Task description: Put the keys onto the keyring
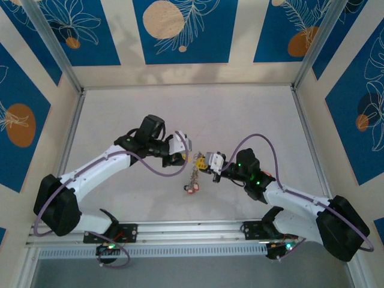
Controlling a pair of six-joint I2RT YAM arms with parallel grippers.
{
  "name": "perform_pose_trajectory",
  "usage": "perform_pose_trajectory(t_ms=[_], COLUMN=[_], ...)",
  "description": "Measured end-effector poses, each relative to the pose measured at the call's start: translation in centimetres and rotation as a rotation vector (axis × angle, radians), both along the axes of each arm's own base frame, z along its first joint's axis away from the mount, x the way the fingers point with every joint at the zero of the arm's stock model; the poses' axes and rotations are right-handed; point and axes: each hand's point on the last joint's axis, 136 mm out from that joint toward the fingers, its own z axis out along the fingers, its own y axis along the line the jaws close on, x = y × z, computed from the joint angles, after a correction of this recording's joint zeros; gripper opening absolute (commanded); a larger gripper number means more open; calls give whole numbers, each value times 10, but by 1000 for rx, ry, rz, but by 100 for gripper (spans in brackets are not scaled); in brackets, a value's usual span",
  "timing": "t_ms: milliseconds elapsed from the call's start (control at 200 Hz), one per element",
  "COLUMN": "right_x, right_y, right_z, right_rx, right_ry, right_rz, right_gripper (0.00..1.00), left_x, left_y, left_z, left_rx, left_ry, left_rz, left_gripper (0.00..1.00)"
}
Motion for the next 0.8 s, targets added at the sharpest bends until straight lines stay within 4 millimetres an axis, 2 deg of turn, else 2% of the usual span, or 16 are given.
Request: perform_pose_trajectory(t_ms=[270, 800], right_x=[6, -9], right_y=[-2, 11], right_z=[7, 3], right_rx=[61, 88], right_ry=[41, 118], right_rz=[10, 145], right_gripper=[0, 0], left_x=[-25, -23], left_y=[12, 5], left_z=[0, 8], left_rx=[-22, -88], left_ry=[-52, -115], left_rz=[-76, -107], left_gripper=[36, 34])
